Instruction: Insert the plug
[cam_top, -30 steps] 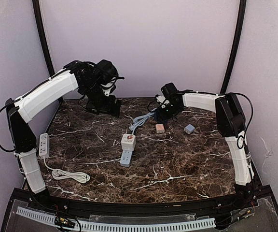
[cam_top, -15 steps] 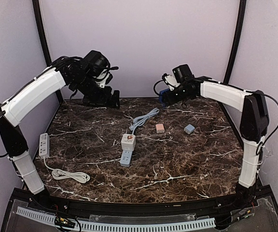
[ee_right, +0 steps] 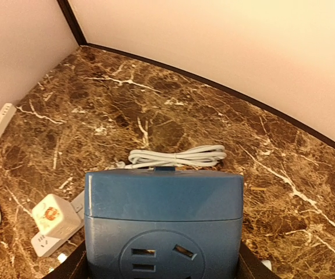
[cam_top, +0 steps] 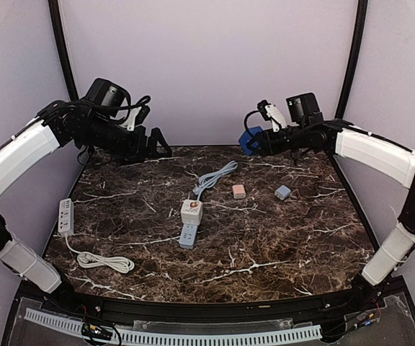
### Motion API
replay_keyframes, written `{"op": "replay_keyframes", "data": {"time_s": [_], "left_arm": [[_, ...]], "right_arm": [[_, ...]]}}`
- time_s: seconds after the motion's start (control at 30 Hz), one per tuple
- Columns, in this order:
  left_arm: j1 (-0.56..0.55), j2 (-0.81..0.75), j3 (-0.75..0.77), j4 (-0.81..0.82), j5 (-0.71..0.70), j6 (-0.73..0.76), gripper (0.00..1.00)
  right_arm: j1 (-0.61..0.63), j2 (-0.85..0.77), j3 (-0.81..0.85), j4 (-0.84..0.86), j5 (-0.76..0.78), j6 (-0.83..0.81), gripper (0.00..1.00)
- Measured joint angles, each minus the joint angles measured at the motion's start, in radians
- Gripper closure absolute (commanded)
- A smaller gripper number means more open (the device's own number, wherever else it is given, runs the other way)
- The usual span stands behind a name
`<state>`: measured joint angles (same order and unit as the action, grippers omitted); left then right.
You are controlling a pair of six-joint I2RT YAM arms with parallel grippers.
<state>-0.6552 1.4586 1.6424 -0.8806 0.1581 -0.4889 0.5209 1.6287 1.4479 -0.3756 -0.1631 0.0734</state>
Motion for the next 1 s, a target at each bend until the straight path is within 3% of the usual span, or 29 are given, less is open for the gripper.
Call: {"op": "replay_keyframes", "data": {"time_s": [0.4,0.67,1.0], "left_arm": [[0.029,-0.02,-0.09,0.142,0.216,-0.111,0.01],[0.029,0.017,0.027,0.1,0.323,-0.099,0.01],[0.029,0.019,0.027,0.05,0.51,-0.097,0.01]], "right_arm": [[0.104,-0.241,-0.237,0.105,-0.176,-0.013,1.0],[0.253,-0.281,-0.278,0.158,-0.113,-0.032,1.0],[0.402,-0.29,-0.305,0.175,-0.006,-0.014,1.0]]}}
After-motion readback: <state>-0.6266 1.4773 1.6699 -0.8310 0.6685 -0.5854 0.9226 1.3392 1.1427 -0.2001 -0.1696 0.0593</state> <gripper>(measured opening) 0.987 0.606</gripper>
